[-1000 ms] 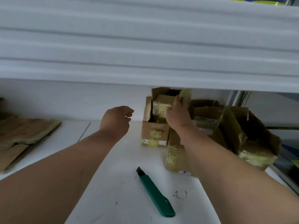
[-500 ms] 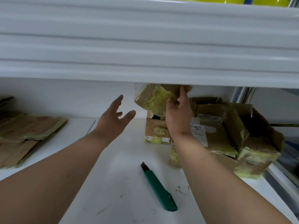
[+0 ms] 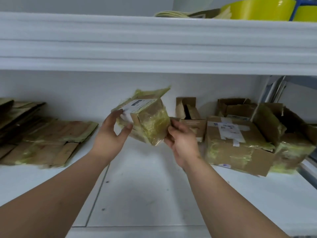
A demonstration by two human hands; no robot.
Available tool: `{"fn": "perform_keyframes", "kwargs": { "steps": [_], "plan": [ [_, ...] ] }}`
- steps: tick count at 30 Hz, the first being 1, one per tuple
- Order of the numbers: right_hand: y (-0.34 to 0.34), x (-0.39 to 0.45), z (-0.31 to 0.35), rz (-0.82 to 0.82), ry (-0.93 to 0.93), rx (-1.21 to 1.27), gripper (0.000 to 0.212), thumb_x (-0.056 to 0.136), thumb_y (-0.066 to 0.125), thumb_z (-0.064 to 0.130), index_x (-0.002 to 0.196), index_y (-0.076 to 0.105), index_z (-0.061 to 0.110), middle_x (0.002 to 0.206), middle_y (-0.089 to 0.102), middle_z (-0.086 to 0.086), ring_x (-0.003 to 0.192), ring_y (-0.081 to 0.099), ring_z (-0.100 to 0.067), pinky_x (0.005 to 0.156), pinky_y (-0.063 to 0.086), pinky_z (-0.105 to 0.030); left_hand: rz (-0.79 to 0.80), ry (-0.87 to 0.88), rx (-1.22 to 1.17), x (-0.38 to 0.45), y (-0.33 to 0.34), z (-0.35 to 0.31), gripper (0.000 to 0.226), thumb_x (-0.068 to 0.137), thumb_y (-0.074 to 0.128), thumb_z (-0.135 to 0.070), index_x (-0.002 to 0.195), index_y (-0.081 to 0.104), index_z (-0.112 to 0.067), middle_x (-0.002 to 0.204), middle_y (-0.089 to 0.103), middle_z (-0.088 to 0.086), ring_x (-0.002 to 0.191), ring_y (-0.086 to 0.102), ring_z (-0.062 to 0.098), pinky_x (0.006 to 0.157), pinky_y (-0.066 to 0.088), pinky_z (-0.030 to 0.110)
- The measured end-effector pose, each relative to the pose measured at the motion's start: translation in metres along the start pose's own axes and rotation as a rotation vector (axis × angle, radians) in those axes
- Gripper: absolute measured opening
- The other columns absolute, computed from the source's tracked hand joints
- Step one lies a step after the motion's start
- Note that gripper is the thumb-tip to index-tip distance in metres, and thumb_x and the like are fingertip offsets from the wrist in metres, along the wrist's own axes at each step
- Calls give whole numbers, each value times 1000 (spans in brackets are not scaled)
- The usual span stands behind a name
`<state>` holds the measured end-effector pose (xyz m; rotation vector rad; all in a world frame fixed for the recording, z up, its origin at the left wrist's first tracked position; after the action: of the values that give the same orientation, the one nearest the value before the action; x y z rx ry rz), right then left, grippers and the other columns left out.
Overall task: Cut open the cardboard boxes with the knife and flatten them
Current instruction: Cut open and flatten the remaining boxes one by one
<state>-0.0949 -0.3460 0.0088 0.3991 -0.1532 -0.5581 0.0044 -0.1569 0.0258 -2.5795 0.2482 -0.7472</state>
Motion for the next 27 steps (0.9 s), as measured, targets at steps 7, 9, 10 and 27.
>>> {"fn": "perform_keyframes", "kwargs": {
  "steps": [7, 9, 10, 27],
  "plan": [
    [55, -35, -70, -6, 247, 38, 19, 104, 47, 6, 115, 60, -2, 103, 73, -18, 86, 72, -24, 77, 61, -31, 174, 118, 584, -20, -70, 37, 123, 51, 61, -85, 152, 18, -30, 161, 12, -5, 149, 6, 17, 122, 1, 48],
    [61, -45, -87, -12, 297, -6, 19, 103, 47, 6, 114, 59, -4, 104, 72, -20, 87, 72, -26, 74, 61, -30, 251, 149, 703, -31, -73, 53, 129, 56, 68, -79, 155, 5, -26, 162, 8, -4, 149, 5, 18, 121, -6, 48],
    [63, -51, -94, -17, 316, -29, 18, 103, 47, 7, 112, 59, -3, 103, 73, -20, 86, 72, -27, 72, 61, -30, 263, 165, 748, -37, -74, 59, 128, 59, 69, -77, 155, 1, -27, 161, 10, -3, 149, 8, 20, 120, -6, 49],
    [-70, -61, -73, -265, 259, -1774, 59, 92, 38, 17, 150, 26, 13, 155, 29, -11, 143, 27, -31, 116, 20, -47, 191, 487, 928, -48, -19, 40, 103, 51, 63, -65, 140, 38, -19, 132, 49, 4, 121, 36, 20, 100, 19, 42]
  ]
}}
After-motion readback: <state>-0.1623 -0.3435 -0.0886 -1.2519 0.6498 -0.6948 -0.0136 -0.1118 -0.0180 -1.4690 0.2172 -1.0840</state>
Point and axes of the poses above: each hand's wrist, its own x-axis towards the middle knuckle, its own y-axis out of the palm, z = x × y, the point moved 4 cm from there along x, towards the middle knuckle
